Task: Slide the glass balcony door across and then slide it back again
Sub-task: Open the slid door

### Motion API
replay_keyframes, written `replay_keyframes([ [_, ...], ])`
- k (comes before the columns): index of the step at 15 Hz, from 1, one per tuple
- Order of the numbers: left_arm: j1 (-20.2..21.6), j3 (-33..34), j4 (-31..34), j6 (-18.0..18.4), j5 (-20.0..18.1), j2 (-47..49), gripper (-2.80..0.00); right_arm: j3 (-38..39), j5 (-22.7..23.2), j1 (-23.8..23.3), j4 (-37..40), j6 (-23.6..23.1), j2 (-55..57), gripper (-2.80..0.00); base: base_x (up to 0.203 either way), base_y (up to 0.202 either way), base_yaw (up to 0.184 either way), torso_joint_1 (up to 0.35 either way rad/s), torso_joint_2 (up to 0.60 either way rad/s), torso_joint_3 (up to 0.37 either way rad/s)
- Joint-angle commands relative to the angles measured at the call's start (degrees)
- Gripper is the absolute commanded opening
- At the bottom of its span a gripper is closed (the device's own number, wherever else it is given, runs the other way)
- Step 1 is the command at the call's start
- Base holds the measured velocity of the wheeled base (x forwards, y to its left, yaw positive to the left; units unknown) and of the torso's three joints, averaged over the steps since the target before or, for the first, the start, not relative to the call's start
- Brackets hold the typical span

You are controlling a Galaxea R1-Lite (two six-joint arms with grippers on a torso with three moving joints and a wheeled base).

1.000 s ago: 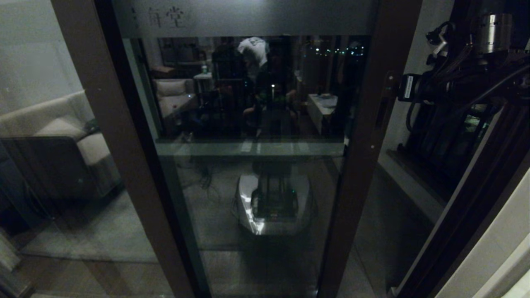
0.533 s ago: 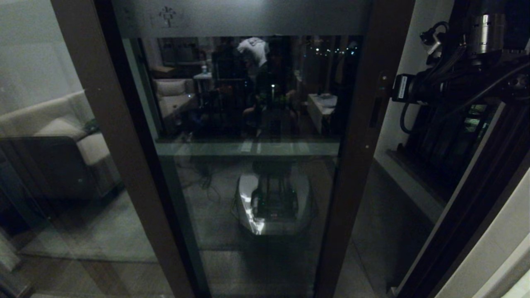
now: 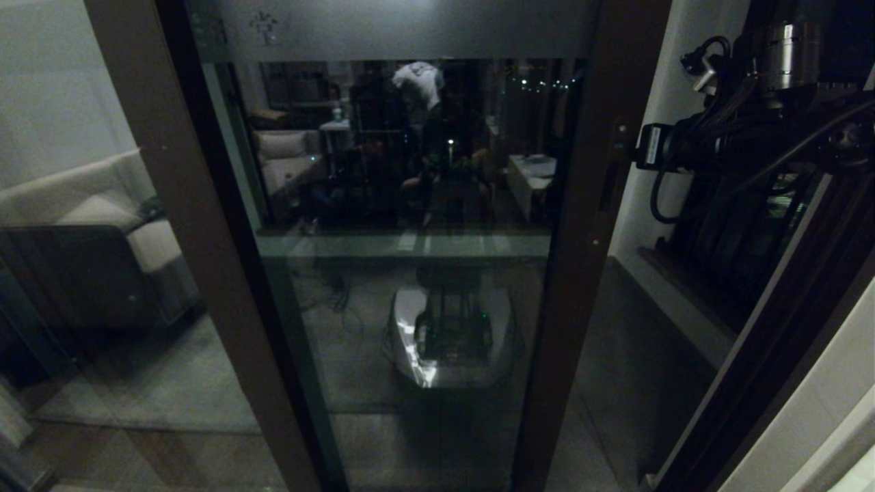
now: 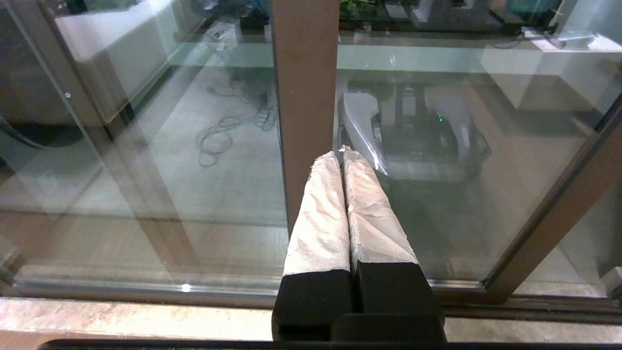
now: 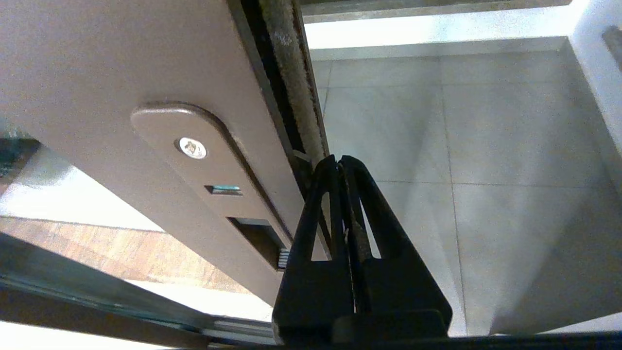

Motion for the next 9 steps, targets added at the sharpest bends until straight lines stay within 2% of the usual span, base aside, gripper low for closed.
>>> replay_keyframes([
  [1,0.0,0.0,0.0,0.0,0.0,0.0,-2.80,0.0,0.0,0.9,0.1,0.3,0.2,-2.80,0.000,0.000,0.000,0.000,0.00,0.000],
  [9,0.0,0.0,0.0,0.0,0.0,0.0,-2.80,-0.1,0.0,3.5,0.1,0.4,0.5,-2.80,0.000,0.000,0.000,0.000,0.00,0.000],
])
